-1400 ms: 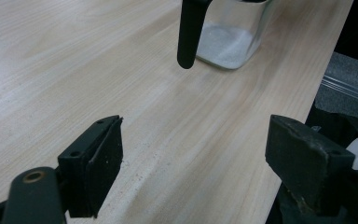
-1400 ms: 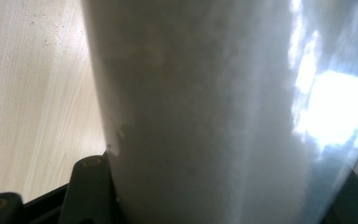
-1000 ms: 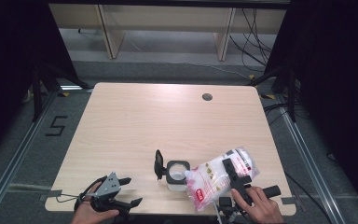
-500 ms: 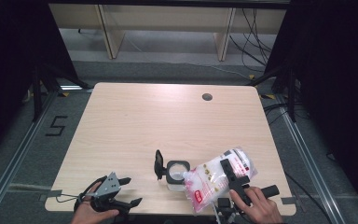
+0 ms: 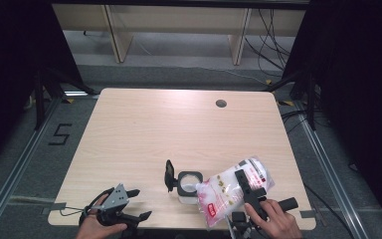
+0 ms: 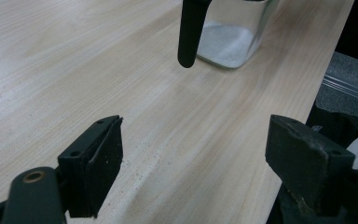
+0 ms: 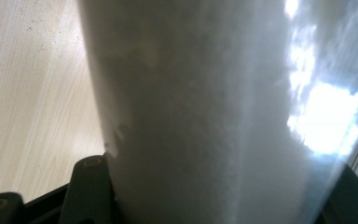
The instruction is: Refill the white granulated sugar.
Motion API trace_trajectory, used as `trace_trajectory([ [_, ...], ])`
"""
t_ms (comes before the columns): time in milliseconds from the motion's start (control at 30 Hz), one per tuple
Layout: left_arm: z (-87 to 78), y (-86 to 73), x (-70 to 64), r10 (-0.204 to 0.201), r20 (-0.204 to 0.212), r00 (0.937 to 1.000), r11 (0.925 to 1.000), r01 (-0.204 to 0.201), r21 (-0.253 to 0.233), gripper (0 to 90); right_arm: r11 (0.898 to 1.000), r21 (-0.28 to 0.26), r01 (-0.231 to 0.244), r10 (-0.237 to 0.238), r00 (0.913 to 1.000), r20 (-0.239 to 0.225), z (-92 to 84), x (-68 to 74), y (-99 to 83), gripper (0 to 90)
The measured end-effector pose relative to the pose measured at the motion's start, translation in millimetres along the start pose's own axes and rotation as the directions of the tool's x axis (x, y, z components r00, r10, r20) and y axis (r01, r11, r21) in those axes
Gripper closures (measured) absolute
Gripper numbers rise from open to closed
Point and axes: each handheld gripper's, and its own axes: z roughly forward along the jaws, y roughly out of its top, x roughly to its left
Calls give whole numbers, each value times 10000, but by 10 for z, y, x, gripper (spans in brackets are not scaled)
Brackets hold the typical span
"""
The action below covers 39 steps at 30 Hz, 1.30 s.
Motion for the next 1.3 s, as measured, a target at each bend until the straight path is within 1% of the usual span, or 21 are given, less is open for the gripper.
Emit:
trace_trajectory([
  [33,2,-3,0,-6,11,10000,10000,6,-31,185,9998,-46,205,-205,9998,31,-2,-15,3,428],
  [100,11,-5,-17,-203,10,9998,9997,203,-133,186,9998,-48,193,-193,9998,40,-3,-15,6,428],
  [233,4,-3,1,33,2,10000,10000,-33,-27,186,9997,-63,252,-252,9997,38,-4,-20,6,428],
  [400,-4,2,11,68,-44,10000,10000,-68,11,186,9997,-50,254,-254,9997,37,-3,-19,9,428],
  [433,0,-6,-9,-274,-44,9996,9996,274,-23,186,9997,-60,245,-245,9997,32,-4,-20,9,428],
  [467,7,-7,-16,-381,-35,9993,9992,381,-119,186,9997,-59,258,-257,9997,29,-5,-22,10,428],
  [533,1,-6,-8,-280,-38,9996,9996,280,-35,186,9996,-61,283,-282,9996,43,-7,-27,11,428],
  [600,1,-6,-8,-272,-39,9996,9996,272,-31,186,10000,-4,-83,83,10000,-49,-18,-13,16,428],
  [633,1,-6,-8,-271,-36,9996,9996,271,-26,186,10000,51,-43,43,9999,-93,-21,-17,18,428],
  [667,0,-6,-7,-259,-67,9996,9997,259,-30,186,9988,427,242,-225,9989,-403,-44,-47,28,428],
  [767,7,-7,-15,-365,-59,9993,9993,364,-125,185,9992,382,141,-123,9988,-478,-38,-42,23,428],
  [867,-5,-4,18,22,-82,10000,10000,-22,-46,186,9991,428,22,-1,9988,-497,-39,-36,22,428],
  [900,-10,-2,25,14,-112,9999,10000,-14,24,186,9992,391,123,-105,9989,-463,-38,-41,19,428],
  [933,-8,-7,9,-291,-167,9994,9996,291,13,186,9992,374,127,-110,9989,-448,-38,-45,19,428],
  [967,-4,-9,8,-327,-123,9994,9995,327,-46,186,9993,364,116,-99,9989,-452,-39,-46,17,428],
  [1033,-6,-4,18,-62,-90,9999,10000,61,-32,186,9994,349,60,-45,9990,-436,-39,-45,14,428],
  [1100,1,-8,21,0,-39,10000,10000,0,-79,186,9994,305,-167,177,9993,-344,-35,-27,4,428],
  [1167,0,-8,22,3,-38,10000,10000,-3,-69,186,9974,520,-507,549,9951,-823,-37,-30,9,428],
  [1200,-4,-6,22,0,-48,10000,10000,0,-28,186,9981,358,-507,520,9979,-377,-23,-23,-6,429],
  [1267,2,-8,21,-27,-37,10000,9999,27,-101,186,9982,468,-388,414,9975,-566,-23,-28,-25,428],
  [1300,4,-8,22,-20,-49,10000,10000,20,-97,186,9976,487,-486,515,9969,-596,-19,-11,-34,429],
])
